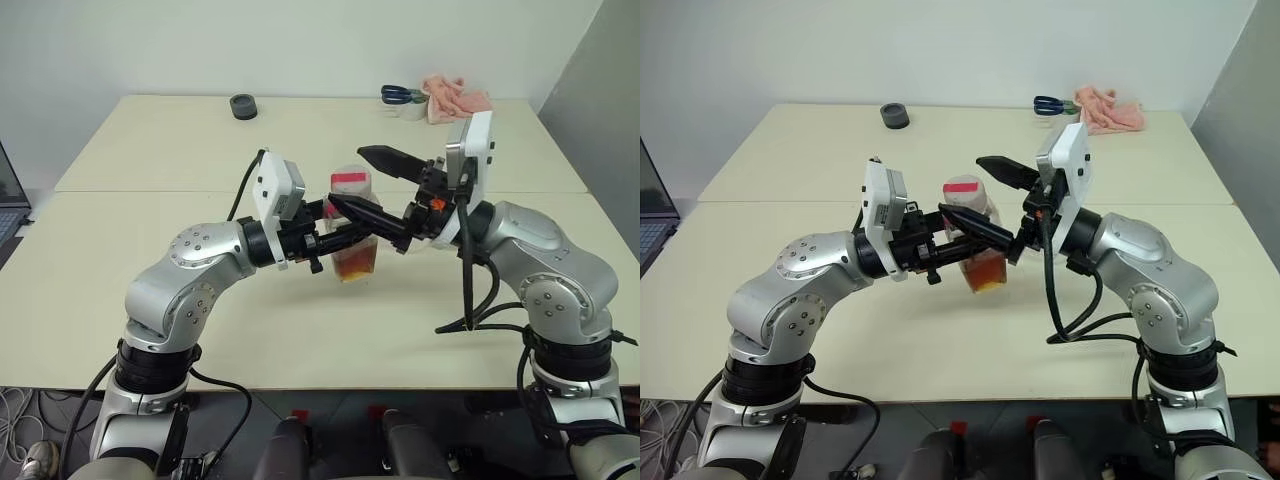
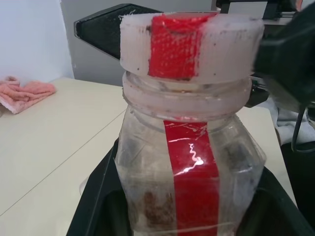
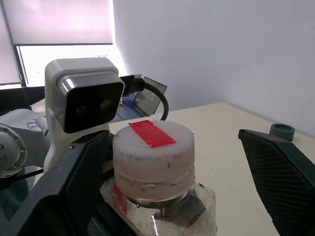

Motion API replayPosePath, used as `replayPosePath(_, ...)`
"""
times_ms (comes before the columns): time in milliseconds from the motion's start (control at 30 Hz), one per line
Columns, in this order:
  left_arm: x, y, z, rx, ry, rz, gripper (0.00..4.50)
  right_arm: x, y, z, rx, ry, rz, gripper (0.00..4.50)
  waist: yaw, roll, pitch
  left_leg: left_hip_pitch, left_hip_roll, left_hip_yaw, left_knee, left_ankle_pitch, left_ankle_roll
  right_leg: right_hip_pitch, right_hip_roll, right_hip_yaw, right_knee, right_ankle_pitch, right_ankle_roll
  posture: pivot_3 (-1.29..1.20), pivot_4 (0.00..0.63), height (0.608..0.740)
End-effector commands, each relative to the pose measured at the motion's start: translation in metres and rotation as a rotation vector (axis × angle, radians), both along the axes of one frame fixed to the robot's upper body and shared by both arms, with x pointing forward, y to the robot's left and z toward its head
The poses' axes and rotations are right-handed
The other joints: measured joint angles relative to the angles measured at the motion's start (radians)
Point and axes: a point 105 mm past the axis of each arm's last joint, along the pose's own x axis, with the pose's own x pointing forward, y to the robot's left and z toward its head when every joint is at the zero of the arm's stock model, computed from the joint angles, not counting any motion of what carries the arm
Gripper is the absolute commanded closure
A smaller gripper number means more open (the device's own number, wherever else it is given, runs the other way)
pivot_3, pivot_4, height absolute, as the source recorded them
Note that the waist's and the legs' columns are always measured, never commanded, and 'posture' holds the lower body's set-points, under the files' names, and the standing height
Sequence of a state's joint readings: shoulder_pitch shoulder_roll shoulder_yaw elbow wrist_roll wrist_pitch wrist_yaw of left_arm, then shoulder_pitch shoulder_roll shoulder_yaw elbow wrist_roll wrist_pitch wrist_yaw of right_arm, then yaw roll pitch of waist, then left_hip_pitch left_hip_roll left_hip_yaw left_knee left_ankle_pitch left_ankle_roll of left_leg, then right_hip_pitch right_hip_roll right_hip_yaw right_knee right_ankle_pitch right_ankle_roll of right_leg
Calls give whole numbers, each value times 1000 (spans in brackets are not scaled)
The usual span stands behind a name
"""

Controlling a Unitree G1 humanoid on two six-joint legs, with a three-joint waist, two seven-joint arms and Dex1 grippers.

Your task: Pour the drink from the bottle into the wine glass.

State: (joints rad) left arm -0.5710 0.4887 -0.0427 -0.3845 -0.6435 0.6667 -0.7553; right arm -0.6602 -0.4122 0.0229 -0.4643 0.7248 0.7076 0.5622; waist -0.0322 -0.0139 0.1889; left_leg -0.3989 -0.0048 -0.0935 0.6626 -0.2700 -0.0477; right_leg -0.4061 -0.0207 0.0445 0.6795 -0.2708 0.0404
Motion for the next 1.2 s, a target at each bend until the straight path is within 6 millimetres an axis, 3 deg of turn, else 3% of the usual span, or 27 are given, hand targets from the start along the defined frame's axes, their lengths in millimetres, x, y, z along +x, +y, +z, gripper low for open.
replayPosePath(33, -7, 0, 12, -9, -63, -11, 2659, -3, -3, 11, 16, -56, -5, 45, 0, 0, 0, 0, 0, 0, 0, 0, 0, 0, 0, 0, 0, 0, 0, 0, 150, 740)
replayPosePath(467, -6, 0, 12, -12, -59, -12, 2659, -3, -16, 8, -4, -37, -10, 45, 0, 0, 0, 0, 0, 0, 0, 0, 0, 0, 0, 0, 0, 0, 0, 0, 150, 740)
replayPosePath(767, -5, 0, 13, -11, -65, -11, 2659, -17, -4, 13, 27, -23, 103, 45, 0, 0, 0, 0, 0, 0, 0, 0, 0, 0, 0, 0, 0, 0, 0, 0, 150, 740)
replayPosePath(1100, -4, 1, 13, -12, -68, -3, 2659, -15, 8, 18, 40, -34, 141, 45, 0, 0, 0, 0, 0, 0, 0, 0, 0, 0, 0, 0, 0, 0, 0, 0, 150, 740)
replayPosePath(1200, -4, 1, 13, -12, -69, 0, 2659, -14, 9, 16, 32, -36, 150, 612, 0, 0, 0, 0, 0, 0, 0, 0, 0, 0, 0, 0, 0, 0, 0, 0, 150, 740)
